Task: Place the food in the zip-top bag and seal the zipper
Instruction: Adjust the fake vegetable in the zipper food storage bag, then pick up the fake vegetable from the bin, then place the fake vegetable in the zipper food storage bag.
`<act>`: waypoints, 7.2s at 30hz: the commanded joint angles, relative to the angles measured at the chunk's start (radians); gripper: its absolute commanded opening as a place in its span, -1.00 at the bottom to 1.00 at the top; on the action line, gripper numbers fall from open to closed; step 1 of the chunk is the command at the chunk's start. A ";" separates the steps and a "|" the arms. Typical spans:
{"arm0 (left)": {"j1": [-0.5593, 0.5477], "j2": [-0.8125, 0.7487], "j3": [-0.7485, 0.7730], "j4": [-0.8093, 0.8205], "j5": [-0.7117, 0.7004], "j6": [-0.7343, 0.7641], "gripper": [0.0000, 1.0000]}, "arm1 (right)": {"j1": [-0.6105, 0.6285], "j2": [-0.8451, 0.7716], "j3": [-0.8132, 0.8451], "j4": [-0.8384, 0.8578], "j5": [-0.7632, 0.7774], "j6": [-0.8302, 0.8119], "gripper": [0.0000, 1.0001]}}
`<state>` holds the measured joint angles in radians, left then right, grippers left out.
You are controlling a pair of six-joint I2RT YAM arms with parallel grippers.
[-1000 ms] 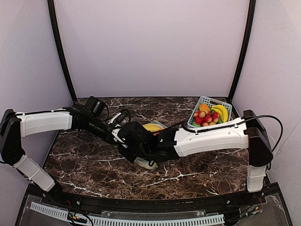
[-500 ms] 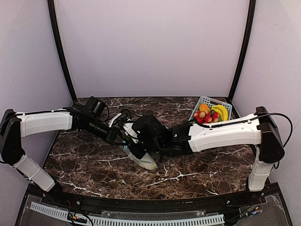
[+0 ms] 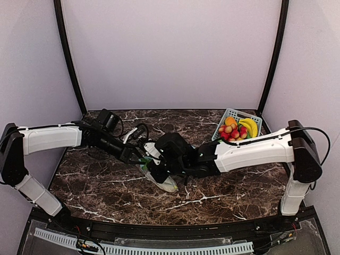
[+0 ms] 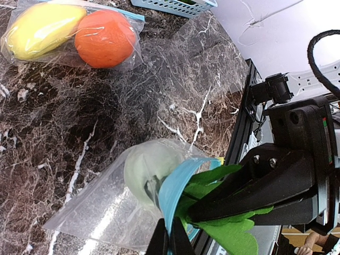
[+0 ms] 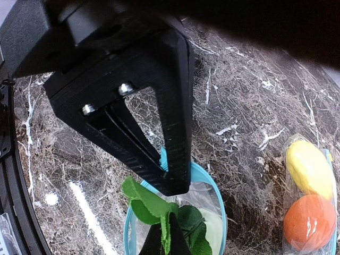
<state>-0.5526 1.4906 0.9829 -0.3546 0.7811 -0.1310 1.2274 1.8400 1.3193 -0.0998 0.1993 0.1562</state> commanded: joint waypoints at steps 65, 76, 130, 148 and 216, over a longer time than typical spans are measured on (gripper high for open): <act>0.022 0.010 0.014 -0.034 -0.092 -0.022 -0.99 | -0.064 0.039 0.103 -0.119 -0.110 0.154 -0.21; 0.022 0.011 0.013 -0.031 -0.058 -0.016 -0.99 | -0.095 0.188 0.194 -0.103 -0.117 0.173 -0.45; 0.074 -0.079 -0.008 -0.003 -0.195 0.019 -0.99 | -0.746 -0.309 -0.087 -0.606 0.041 0.214 0.56; 0.074 -0.067 -0.008 -0.003 -0.165 0.014 -0.99 | -0.911 0.010 0.058 -0.561 -0.269 -0.041 -0.20; 0.074 -0.058 -0.006 0.004 -0.062 0.004 -0.99 | -0.542 -0.511 -0.190 -0.126 -0.562 -0.039 -0.22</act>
<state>-0.4797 1.4338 0.9813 -0.3527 0.6815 -0.1268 0.5686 1.3785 1.2156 -0.4892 -0.3515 0.0681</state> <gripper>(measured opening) 0.007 0.391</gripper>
